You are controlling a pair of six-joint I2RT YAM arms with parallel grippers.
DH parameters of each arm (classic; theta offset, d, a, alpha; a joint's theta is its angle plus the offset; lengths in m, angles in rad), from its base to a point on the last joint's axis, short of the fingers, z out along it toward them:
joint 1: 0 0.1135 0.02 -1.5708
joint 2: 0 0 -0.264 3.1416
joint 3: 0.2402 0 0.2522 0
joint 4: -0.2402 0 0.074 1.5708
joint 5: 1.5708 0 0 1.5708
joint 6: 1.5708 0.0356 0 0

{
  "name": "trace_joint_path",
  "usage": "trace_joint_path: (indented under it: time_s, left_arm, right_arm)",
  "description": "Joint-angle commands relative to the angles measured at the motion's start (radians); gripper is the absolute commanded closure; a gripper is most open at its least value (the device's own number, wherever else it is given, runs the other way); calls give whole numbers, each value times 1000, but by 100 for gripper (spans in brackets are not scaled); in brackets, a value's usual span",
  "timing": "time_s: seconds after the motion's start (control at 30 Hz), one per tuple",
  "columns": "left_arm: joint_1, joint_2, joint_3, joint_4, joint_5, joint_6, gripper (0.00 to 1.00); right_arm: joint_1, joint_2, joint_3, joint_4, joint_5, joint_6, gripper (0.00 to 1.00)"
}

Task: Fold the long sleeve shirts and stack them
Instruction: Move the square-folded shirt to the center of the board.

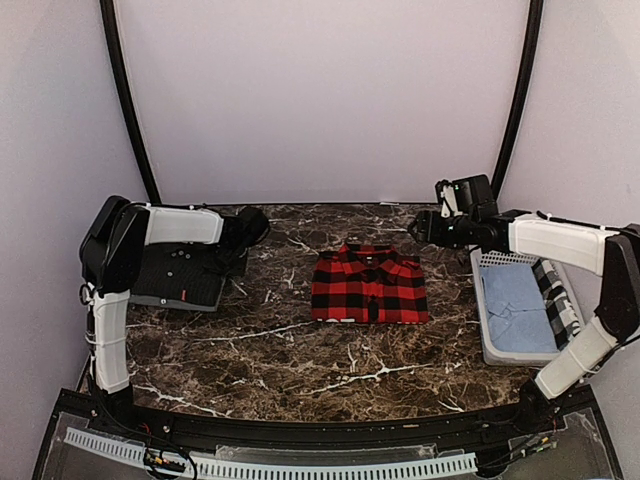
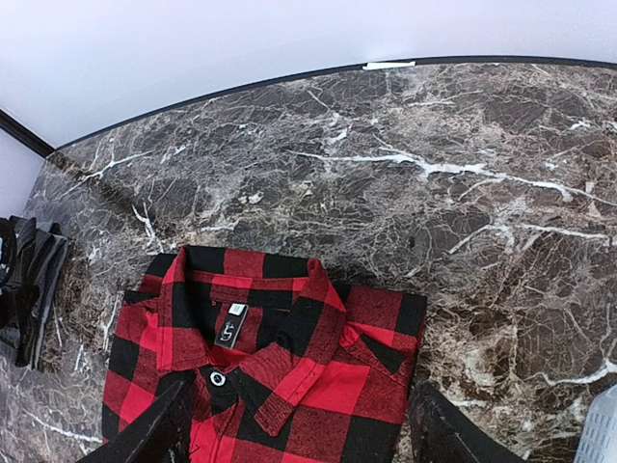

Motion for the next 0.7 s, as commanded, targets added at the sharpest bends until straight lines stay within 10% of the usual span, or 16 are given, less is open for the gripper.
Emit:
trace_joint_path:
  time_s: [0.0, 0.67]
  left_arm:
    - [-51, -2, 84, -32, 96, -29, 100]
    - [-172, 226, 488, -119, 298, -167, 100]
  right_arm:
    - [6, -35, -13, 18, -1, -9, 26]
    - [7, -30, -23, -26, -77, -41, 26]
